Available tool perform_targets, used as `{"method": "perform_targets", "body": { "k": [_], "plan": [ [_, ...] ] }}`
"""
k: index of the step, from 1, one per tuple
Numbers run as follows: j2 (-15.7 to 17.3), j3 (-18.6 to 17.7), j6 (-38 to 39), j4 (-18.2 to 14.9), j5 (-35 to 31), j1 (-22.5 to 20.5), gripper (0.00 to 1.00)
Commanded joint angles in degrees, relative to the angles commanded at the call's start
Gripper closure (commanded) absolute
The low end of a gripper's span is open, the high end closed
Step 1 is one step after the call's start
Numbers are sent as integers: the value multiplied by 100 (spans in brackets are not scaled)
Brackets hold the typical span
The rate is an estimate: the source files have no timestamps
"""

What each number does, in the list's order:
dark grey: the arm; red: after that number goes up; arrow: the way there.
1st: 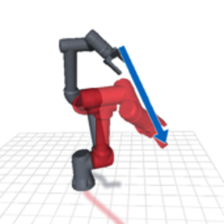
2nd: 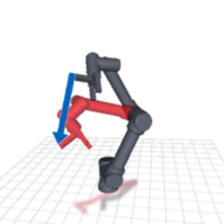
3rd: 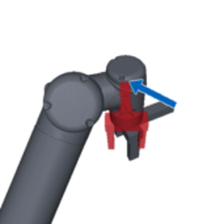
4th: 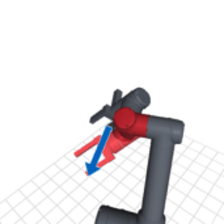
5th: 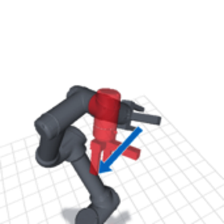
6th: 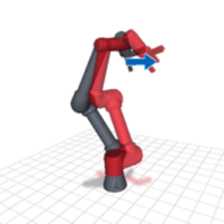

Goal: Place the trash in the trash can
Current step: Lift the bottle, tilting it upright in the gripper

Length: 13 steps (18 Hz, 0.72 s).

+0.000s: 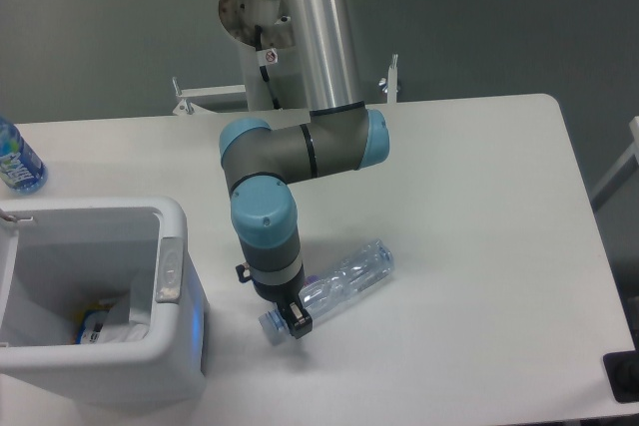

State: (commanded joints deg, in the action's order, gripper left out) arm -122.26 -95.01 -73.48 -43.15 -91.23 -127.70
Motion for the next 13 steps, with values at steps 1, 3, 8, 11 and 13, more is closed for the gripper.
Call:
{"method": "perform_targets", "body": {
  "k": [1,3,8,11,13],
  "plan": [
    [-9,17,87,0,-9,-9,37],
    [61,0,211,0,-52,-105,40],
    [517,79,719,9,-62,-439,40],
    [694,377,1413,17,-53,-693,40],
    [860,667,2019,18,8,-931,40]
  ]
}}
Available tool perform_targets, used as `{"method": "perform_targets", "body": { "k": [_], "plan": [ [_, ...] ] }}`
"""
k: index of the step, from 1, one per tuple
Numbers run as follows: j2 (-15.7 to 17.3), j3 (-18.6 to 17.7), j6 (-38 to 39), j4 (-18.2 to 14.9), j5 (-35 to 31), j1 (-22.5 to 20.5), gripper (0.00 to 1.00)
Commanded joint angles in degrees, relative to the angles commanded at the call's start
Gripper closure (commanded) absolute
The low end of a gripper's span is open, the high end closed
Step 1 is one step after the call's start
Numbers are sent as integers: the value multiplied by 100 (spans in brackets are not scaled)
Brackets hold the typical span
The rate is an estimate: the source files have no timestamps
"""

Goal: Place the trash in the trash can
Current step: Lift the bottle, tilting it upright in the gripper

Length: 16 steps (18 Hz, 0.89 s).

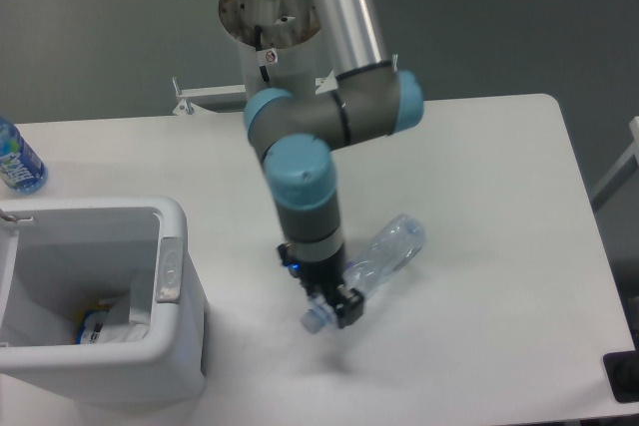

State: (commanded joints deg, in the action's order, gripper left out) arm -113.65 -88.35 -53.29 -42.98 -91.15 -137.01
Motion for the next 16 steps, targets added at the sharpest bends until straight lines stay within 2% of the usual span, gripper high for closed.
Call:
{"method": "perform_targets", "body": {
  "k": [3,5,11,16],
  "plan": [
    [36,501,730,9,272,-194,40],
    [36,913,1484,35,483,-282,40],
    [97,1995,3262,70,537,-239,40],
    [360,2322,3624,70,537,-46,40]
  ]
}}
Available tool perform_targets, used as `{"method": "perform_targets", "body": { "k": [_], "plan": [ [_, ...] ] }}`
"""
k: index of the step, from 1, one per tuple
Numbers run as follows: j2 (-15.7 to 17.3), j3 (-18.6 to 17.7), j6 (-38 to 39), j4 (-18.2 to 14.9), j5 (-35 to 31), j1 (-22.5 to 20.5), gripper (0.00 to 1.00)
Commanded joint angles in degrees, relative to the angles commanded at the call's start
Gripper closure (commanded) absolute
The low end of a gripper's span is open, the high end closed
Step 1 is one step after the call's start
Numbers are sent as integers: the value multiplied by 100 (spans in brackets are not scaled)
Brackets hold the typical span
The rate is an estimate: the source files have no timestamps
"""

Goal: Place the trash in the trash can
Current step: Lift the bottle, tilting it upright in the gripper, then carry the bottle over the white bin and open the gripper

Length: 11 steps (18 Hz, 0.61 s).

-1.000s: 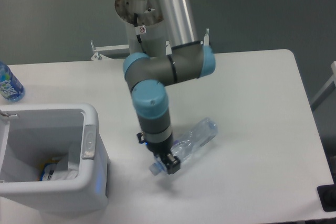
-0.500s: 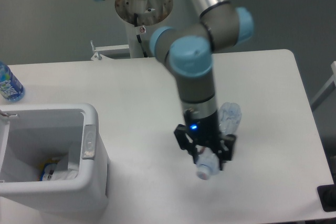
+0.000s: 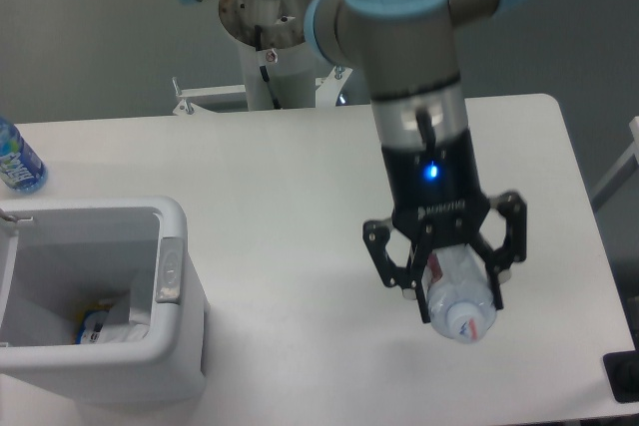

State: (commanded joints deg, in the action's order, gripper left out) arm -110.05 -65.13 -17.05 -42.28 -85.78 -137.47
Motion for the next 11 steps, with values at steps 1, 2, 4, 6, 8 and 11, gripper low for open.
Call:
{"method": "perform_targets", "body": {
  "k": [1,2,4,6,8,11],
  "plan": [
    [62,0,0,9,0,97,40],
    [80,0,0,9,0,185,40],
    [202,-17,52,9,0,352,40],
    [282,-26,114,9,-9,528,40],
    [335,-44,132,9,-9,738,40],
    [317,-44,263,332,9,1134,40]
  ]
}}
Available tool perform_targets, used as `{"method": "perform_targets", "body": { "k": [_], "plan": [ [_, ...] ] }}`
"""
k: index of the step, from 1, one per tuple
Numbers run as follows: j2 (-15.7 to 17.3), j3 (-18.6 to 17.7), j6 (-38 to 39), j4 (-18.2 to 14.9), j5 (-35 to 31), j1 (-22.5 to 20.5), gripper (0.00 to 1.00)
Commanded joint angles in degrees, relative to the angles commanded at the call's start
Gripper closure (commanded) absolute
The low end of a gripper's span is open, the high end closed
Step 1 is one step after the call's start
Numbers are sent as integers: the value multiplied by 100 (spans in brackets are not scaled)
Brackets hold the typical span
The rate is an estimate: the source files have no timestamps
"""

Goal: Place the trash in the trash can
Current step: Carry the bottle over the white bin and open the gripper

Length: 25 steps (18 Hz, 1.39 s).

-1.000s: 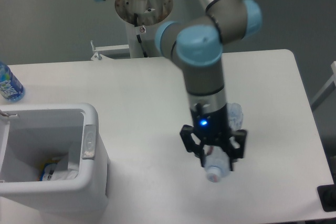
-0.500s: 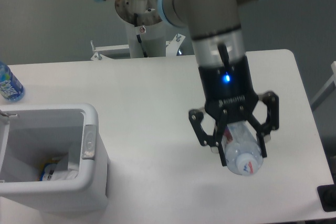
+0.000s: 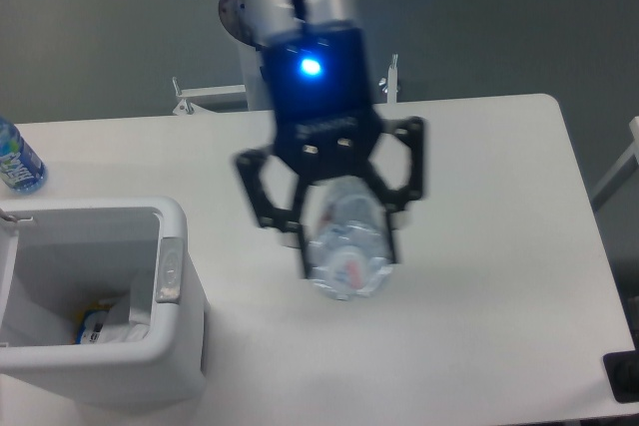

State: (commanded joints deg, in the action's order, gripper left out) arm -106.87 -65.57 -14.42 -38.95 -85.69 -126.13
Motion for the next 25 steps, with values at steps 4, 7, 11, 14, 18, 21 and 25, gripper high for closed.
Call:
{"method": "perform_targets", "body": {
  "k": [4,7,11,14,18,21,25],
  "plan": [
    [-44,-17,185,230,210,396,40],
    [-105,-61,177,230,474,598,40],
    [-132,-245,168,230,501,897,40],
    [-176,-395,168,230,501,1047,39],
    [-229,-404,177,230,501,1135,37],
    [-237,-422,168,230,501,1135,10],
    [-220,-466,186,221,501,1135,0]
  ]
}}
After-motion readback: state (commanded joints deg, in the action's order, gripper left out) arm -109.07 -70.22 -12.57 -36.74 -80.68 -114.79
